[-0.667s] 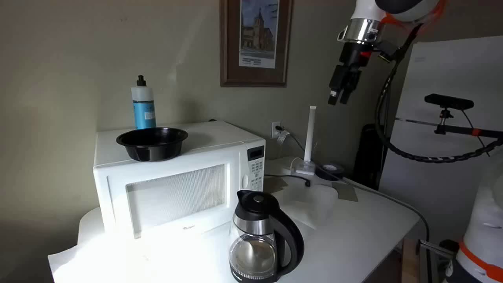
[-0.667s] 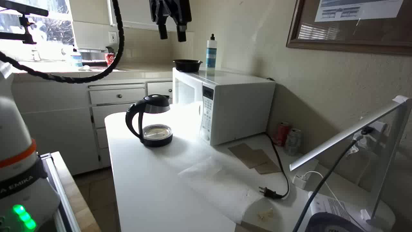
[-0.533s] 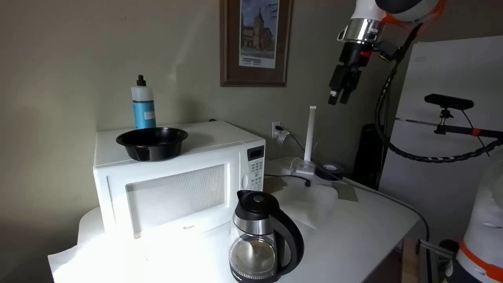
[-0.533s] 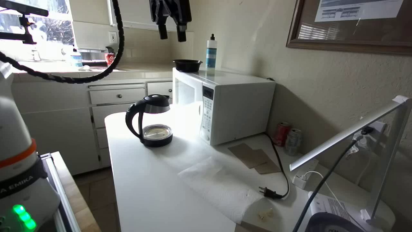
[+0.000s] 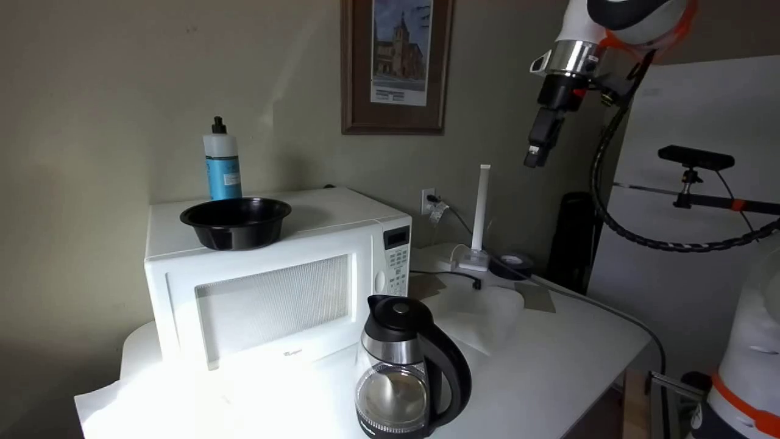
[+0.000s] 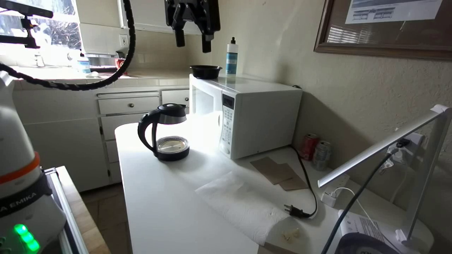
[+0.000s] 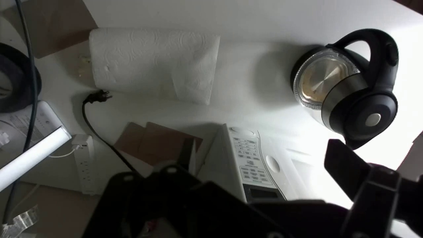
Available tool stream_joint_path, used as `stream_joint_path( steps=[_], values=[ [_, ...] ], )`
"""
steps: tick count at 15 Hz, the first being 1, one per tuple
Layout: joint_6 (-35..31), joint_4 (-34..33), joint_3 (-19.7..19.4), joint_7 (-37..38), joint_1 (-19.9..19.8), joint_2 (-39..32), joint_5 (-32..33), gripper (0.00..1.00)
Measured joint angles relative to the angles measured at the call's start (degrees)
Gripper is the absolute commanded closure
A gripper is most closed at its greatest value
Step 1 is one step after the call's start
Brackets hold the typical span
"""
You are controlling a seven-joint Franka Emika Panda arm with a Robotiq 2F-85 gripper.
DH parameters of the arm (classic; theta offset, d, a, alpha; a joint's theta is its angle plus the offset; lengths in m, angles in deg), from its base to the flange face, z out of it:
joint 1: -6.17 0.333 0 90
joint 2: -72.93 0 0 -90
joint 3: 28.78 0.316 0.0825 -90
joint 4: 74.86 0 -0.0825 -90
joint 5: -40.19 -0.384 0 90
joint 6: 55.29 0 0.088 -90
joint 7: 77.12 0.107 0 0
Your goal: Put the black masking tape on top of the microwave
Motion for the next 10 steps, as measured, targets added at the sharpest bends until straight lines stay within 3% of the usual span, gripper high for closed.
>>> stream_joint_path(
  steps=[3, 5, 10],
  values=[
    [3.8, -0.29, -9.06, -12.62, 0.02, -0.32, 0.39, 0.0],
    [5.3, -1.11, -13.85, -16.25, -1.23, -1.69, 1.88, 0.0],
    [5.25, -1.34, -12.95, -16.44, -2.19, -2.27, 1.63, 0.0]
  ],
)
